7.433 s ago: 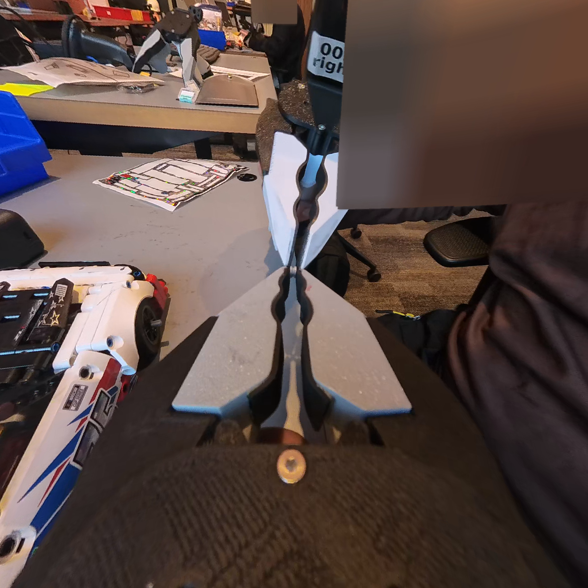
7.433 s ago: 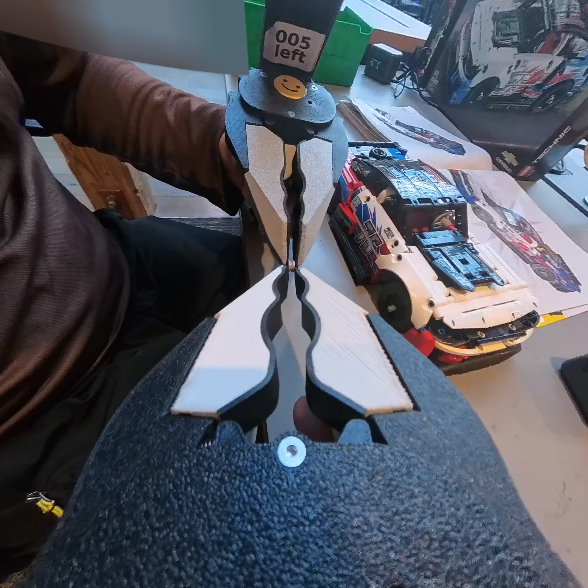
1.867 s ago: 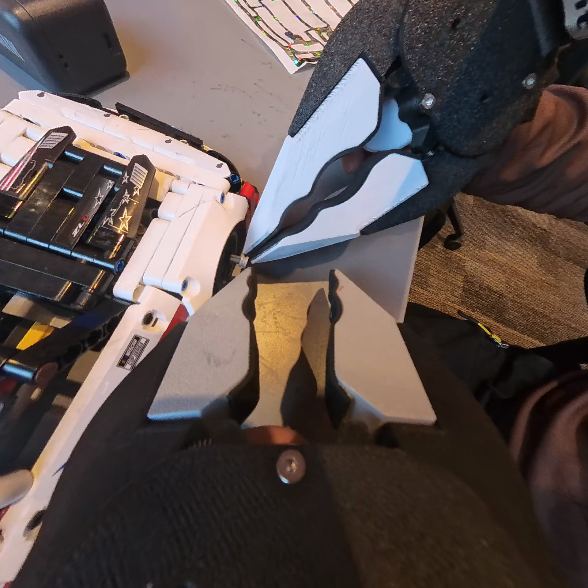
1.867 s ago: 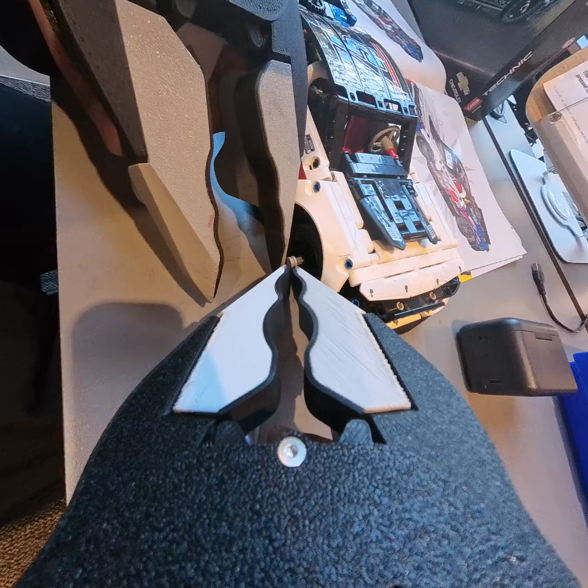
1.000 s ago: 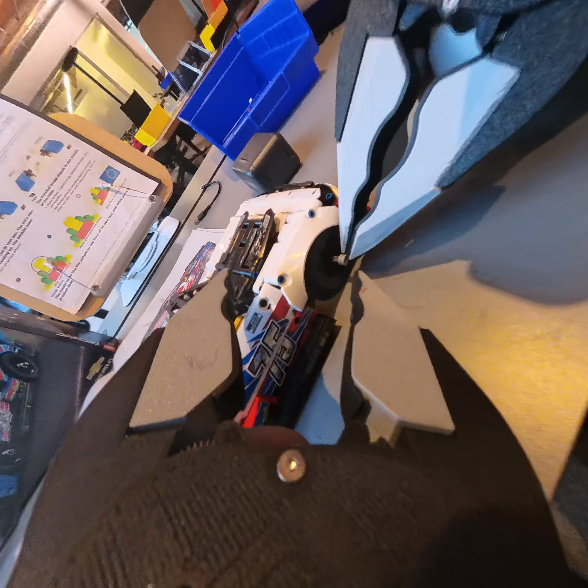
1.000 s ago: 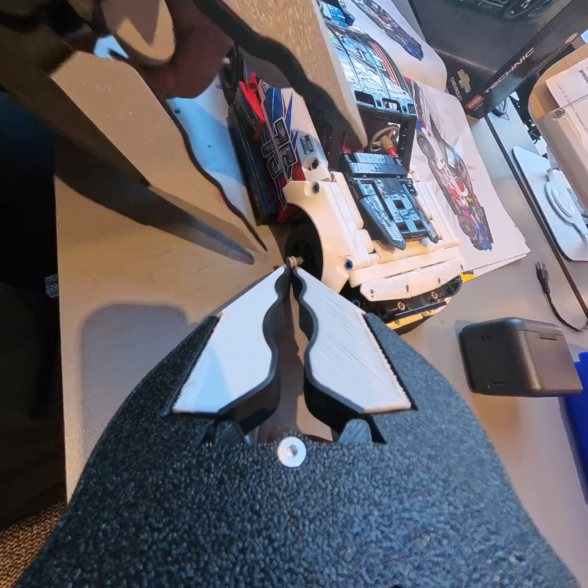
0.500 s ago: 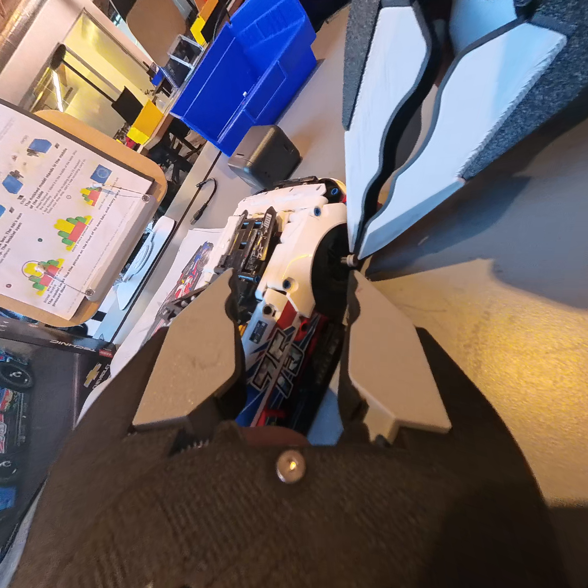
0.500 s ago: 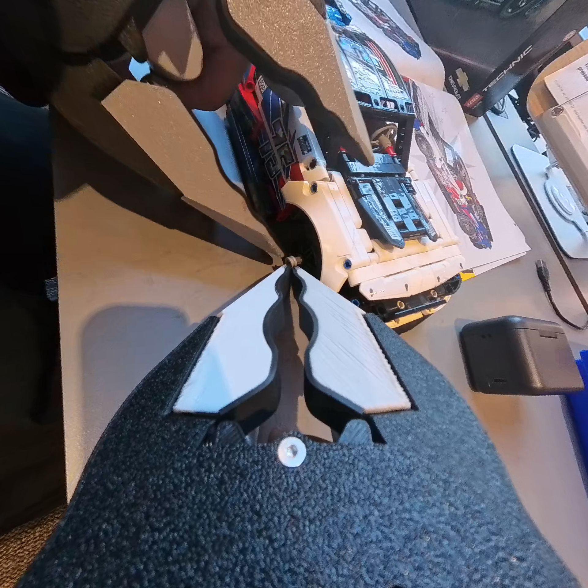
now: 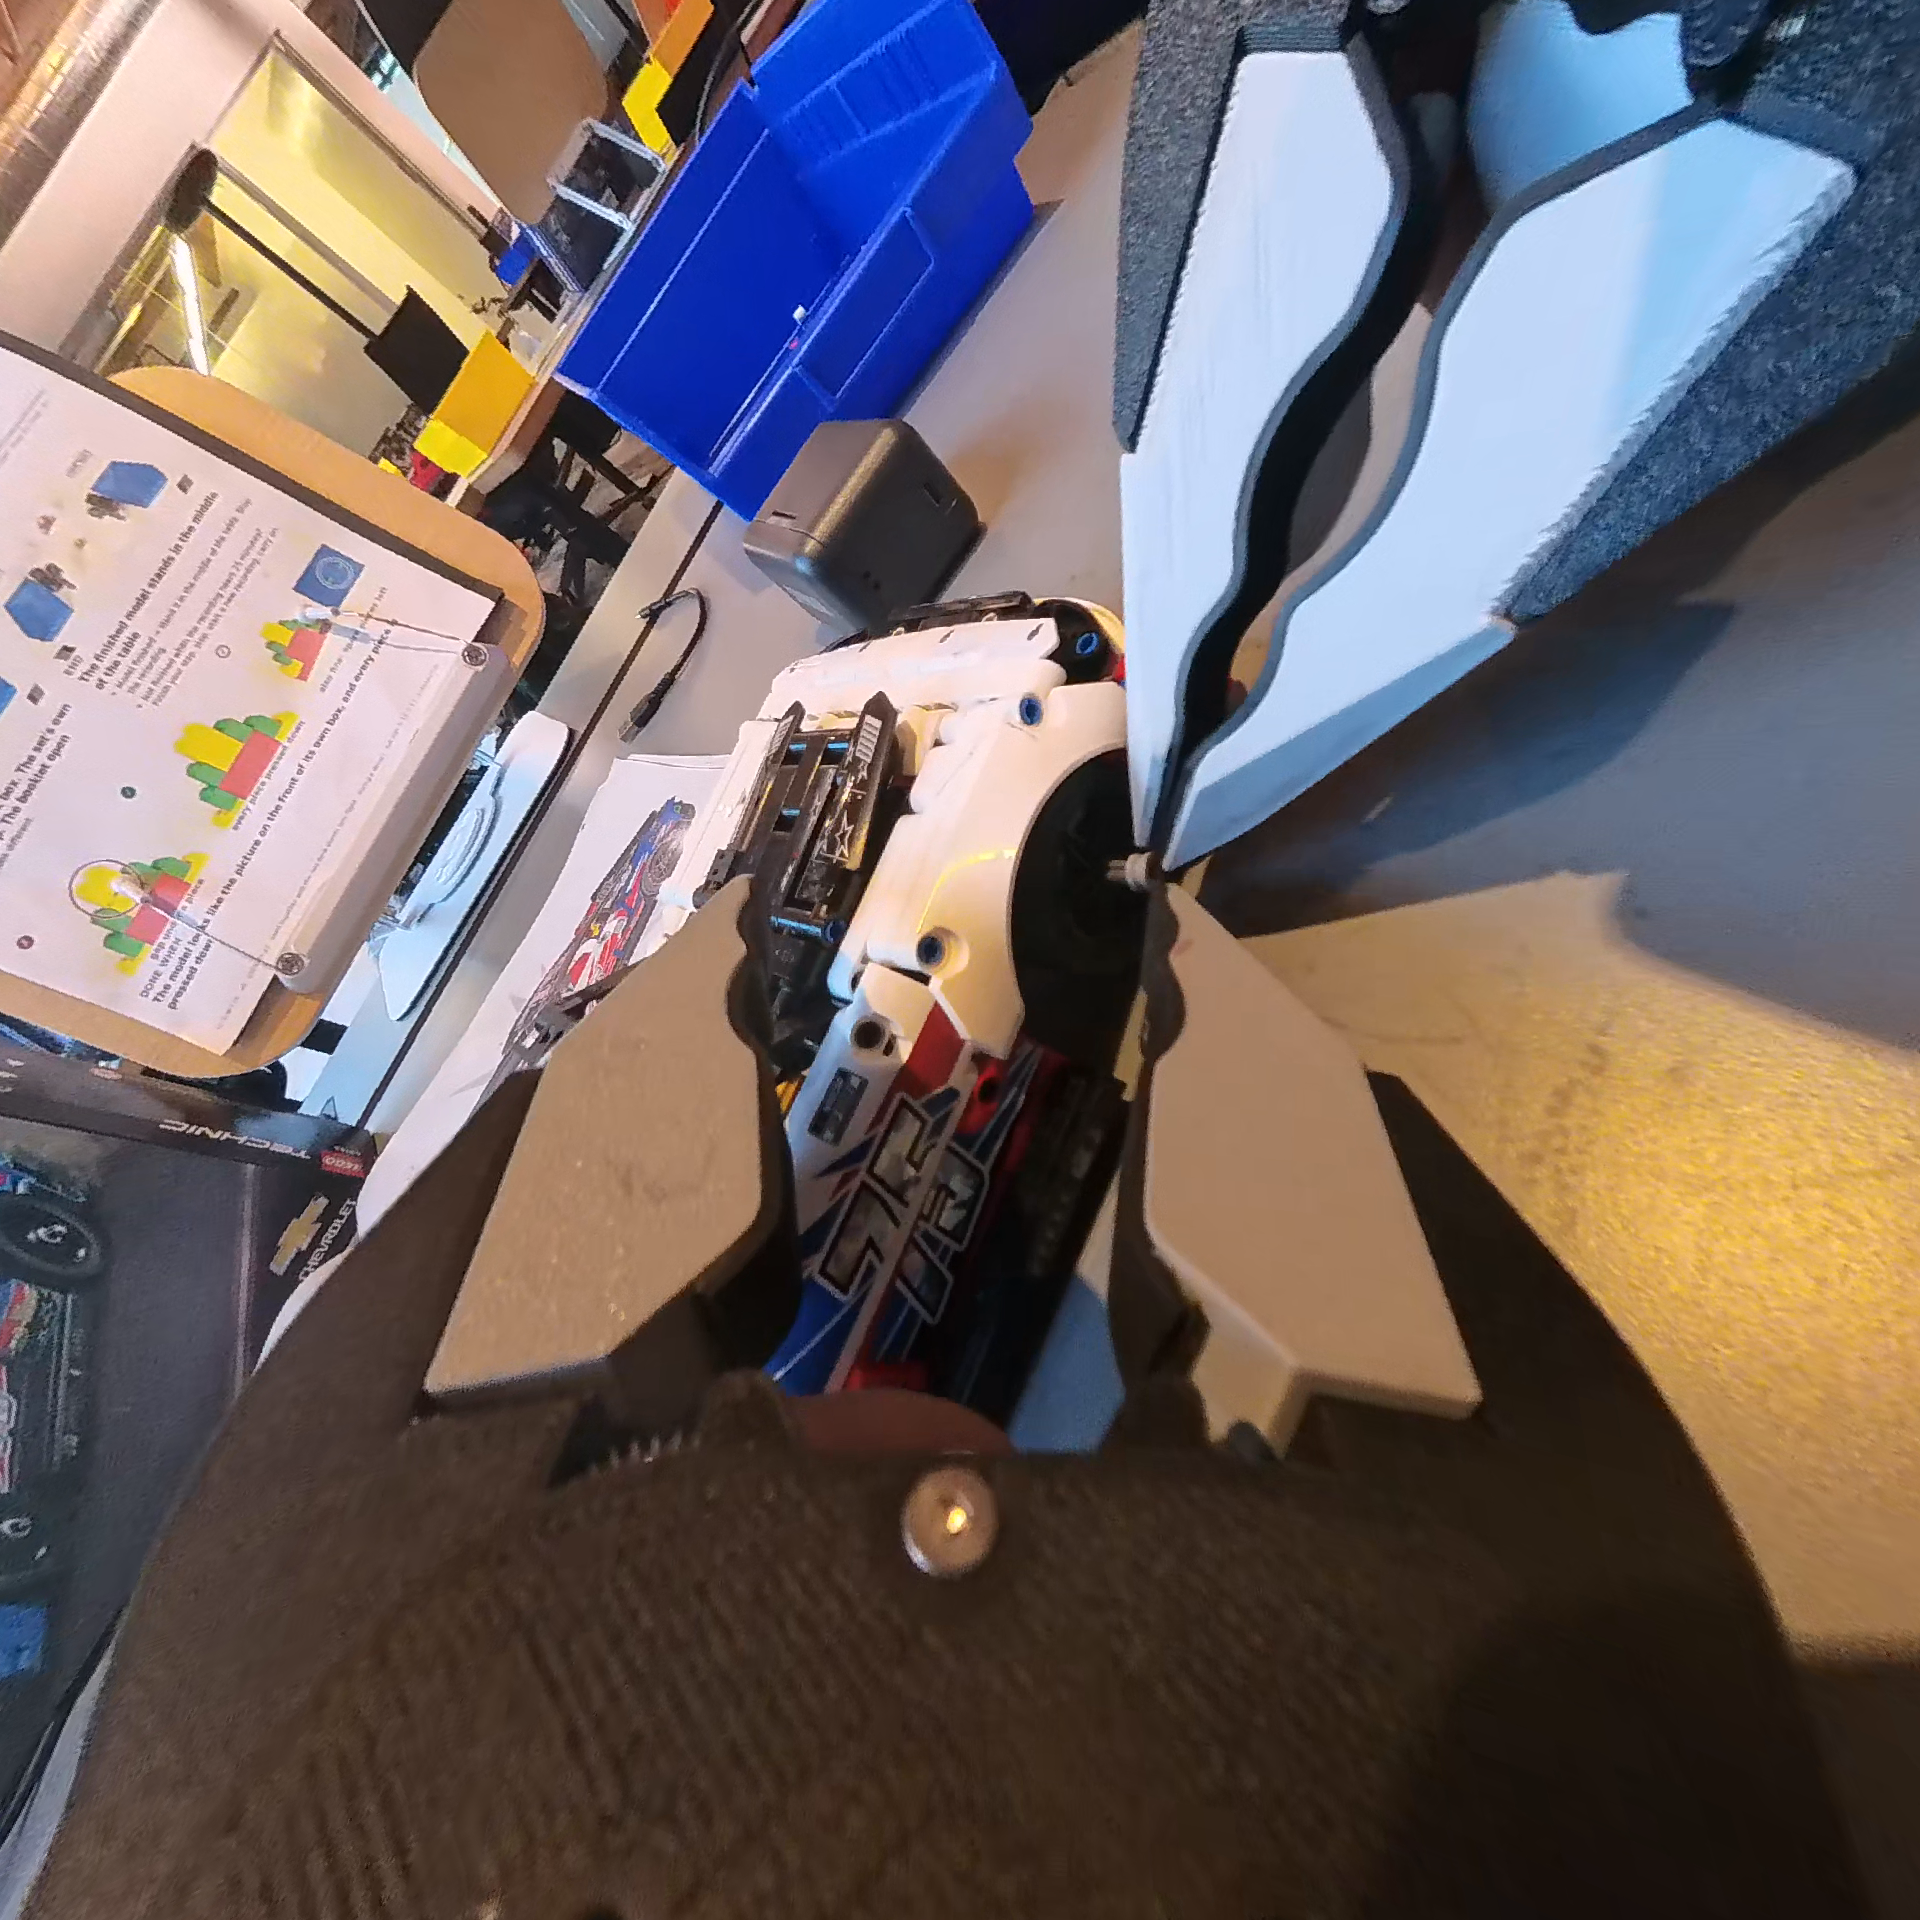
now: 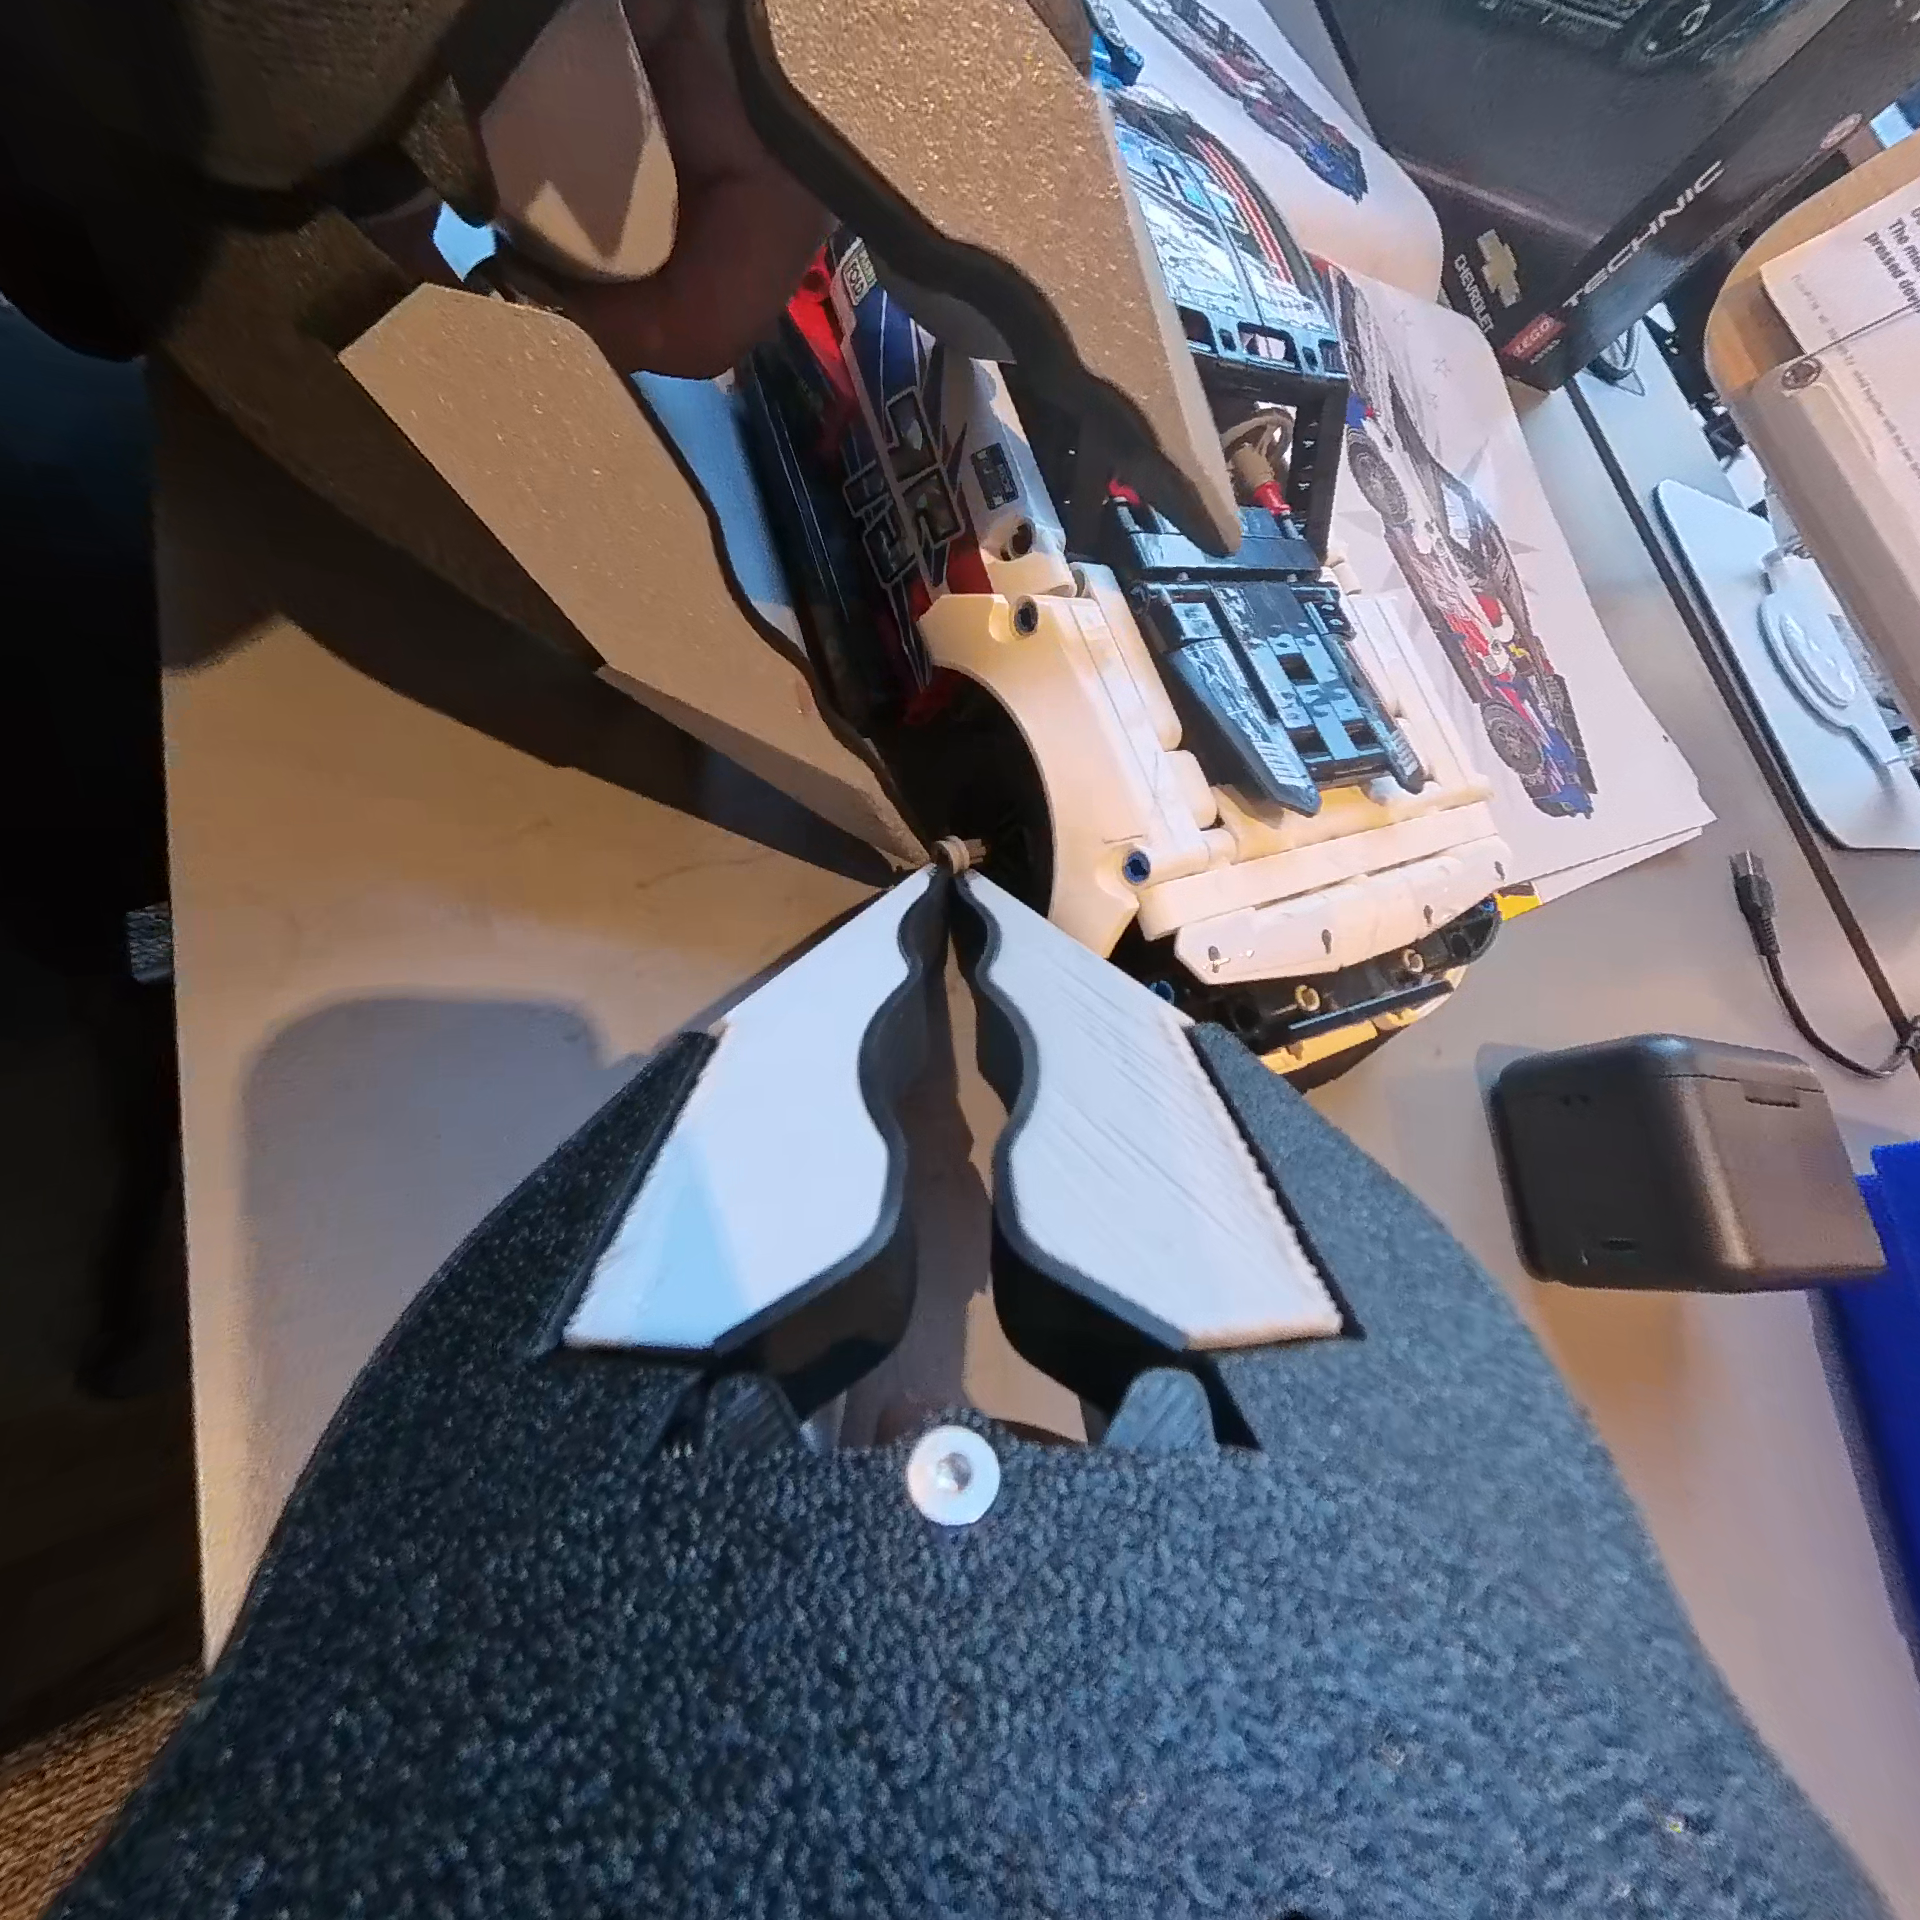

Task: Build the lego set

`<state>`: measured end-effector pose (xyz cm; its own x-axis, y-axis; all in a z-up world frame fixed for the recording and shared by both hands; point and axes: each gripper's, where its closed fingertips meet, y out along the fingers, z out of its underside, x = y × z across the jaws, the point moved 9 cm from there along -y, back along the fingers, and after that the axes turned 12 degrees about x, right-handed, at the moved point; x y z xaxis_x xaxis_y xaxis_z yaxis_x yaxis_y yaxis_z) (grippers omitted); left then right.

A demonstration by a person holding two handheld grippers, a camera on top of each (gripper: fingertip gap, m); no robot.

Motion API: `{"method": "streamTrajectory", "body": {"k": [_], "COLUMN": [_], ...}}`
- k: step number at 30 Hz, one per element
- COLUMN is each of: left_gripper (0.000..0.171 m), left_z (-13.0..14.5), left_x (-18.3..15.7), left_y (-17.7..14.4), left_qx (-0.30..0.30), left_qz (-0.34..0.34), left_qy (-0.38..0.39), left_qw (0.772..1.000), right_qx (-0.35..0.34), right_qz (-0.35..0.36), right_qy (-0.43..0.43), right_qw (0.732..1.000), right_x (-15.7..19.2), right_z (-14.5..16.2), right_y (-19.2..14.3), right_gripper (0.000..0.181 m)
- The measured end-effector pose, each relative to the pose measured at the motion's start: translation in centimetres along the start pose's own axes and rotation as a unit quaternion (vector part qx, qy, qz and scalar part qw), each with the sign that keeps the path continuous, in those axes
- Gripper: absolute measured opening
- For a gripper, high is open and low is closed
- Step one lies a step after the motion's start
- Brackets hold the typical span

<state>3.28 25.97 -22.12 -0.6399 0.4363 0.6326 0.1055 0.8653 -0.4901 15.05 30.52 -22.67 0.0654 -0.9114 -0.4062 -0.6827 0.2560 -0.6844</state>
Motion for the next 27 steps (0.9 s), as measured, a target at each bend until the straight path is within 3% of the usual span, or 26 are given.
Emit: {"method": "streamTrajectory", "body": {"k": [27], "left_gripper": [0.062], "left_z": [0.21], "left_x": [0.33], "left_y": [-0.21], "left_qx": [-0.011], "left_qz": [0.009], "left_qy": [-0.007], "left_qw": [1.000], "right_qx": [0.000], "right_qz": [0.028], "right_qy": [-0.013], "right_qw": [1.000], "right_x": [0.30], "right_z": [-0.44], "right_y": [0.33], "right_gripper": [0.000]}}
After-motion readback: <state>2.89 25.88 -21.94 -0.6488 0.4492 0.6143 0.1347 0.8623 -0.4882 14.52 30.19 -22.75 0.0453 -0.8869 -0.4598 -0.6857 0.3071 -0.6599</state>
